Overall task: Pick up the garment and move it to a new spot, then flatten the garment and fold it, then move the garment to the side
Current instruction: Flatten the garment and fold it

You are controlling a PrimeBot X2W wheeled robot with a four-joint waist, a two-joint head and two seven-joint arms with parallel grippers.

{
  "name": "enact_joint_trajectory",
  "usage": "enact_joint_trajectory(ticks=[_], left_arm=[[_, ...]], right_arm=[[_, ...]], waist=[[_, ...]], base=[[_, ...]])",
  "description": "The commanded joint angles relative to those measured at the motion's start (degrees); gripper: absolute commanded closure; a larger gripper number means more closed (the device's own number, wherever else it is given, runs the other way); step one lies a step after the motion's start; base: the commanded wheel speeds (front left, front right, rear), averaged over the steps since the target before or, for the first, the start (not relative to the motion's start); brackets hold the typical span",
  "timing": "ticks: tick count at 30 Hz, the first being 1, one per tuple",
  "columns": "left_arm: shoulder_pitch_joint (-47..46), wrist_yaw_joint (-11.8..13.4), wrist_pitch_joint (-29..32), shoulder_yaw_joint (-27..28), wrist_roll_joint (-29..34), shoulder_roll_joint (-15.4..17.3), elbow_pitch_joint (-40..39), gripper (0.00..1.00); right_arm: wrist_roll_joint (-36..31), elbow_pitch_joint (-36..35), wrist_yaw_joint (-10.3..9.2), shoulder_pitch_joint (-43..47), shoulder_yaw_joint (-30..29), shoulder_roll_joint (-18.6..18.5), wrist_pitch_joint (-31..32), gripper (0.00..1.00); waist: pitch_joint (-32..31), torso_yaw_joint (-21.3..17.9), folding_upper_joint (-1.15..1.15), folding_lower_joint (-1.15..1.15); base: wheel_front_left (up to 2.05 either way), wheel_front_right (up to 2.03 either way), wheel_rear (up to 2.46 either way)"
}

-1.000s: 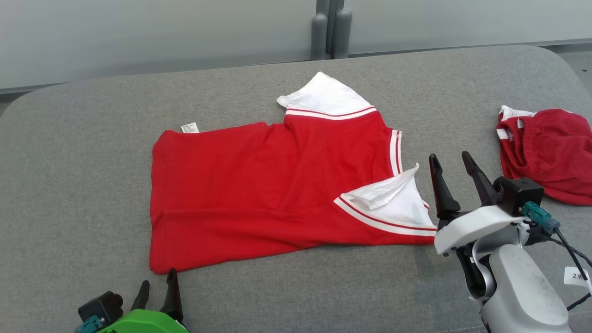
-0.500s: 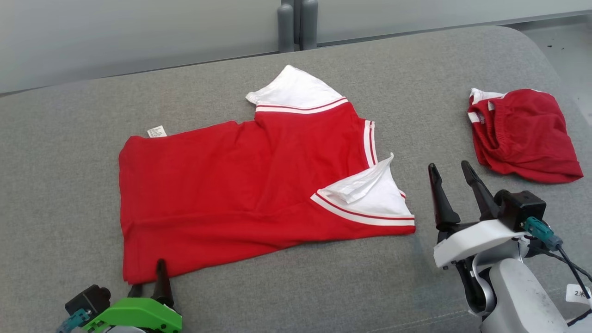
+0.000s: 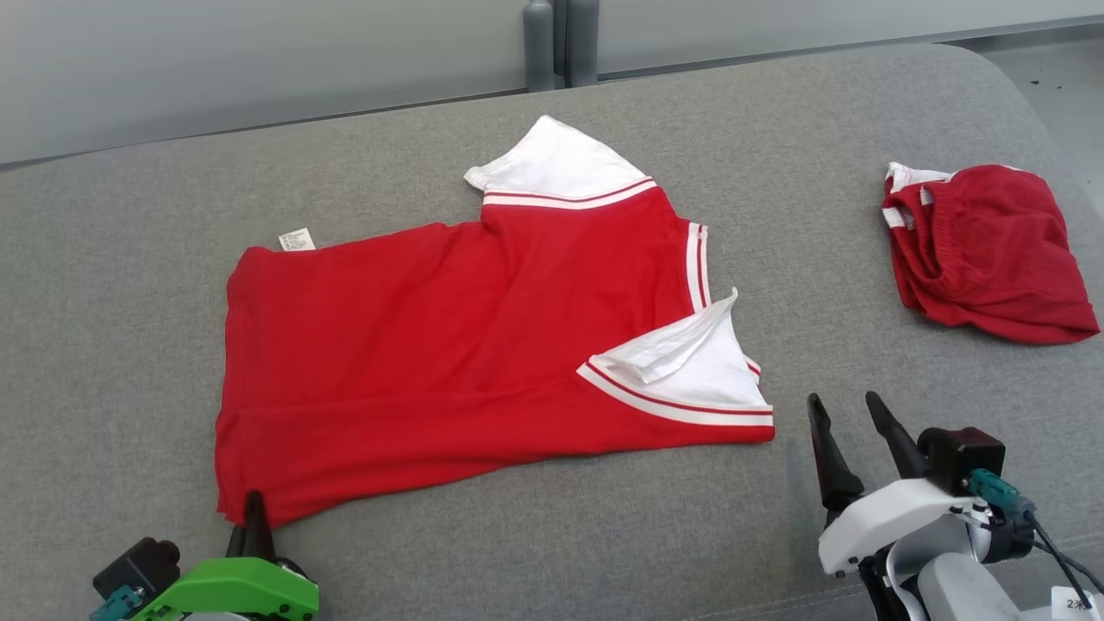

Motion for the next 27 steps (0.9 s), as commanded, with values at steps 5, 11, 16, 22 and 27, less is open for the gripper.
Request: enact_joint_trajectory(ticks=[5, 11, 16, 22, 27], left_arm=[[1.98, 0.6, -0.41, 0.74, 2.03, 0.78, 1.24, 1.0], [1.45, 0.45, -0.44, 0.81, 2.94, 0.29, 0.88, 1.0], [0.44, 0.21, -0.44, 0.21, 3.94, -0.05, -0.23, 1.0], [-0.11, 0.18, -0.44, -0.58, 4.83, -0.36, -1.31, 1.0], [0.28, 0.08, -0.44, -1.14, 5.41, -0.51, -2.13, 1.0]], right_arm=[[1.38, 3.85, -0.06, 1.25, 2.64, 0.43, 1.96, 0.0], [5.35, 8.03, -0.07, -1.17, 5.18, 1.28, 3.16, 0.0], [8.69, 13.77, -0.07, -4.95, 6.98, 1.55, 3.42, 0.0], [10.15, 20.73, -0.07, -9.43, 9.2, 1.74, 3.65, 0.58], [10.71, 25.88, -0.07, -13.05, 10.21, 1.81, 2.49, 1.0]], waist=[[0.33, 1.41, 0.0, 0.0], [0.89, 2.57, 0.0, 0.0], [1.61, 3.72, 0.0, 0.0], [1.93, 4.79, 0.0, 0.0], [1.67, 5.35, 0.0, 0.0]], base=[[0.0, 0.0, 0.0], [0.0, 0.0, 0.0], [0.0, 0.0, 0.0], [0.0, 0.0, 0.0], [0.0, 0.0, 0.0]])
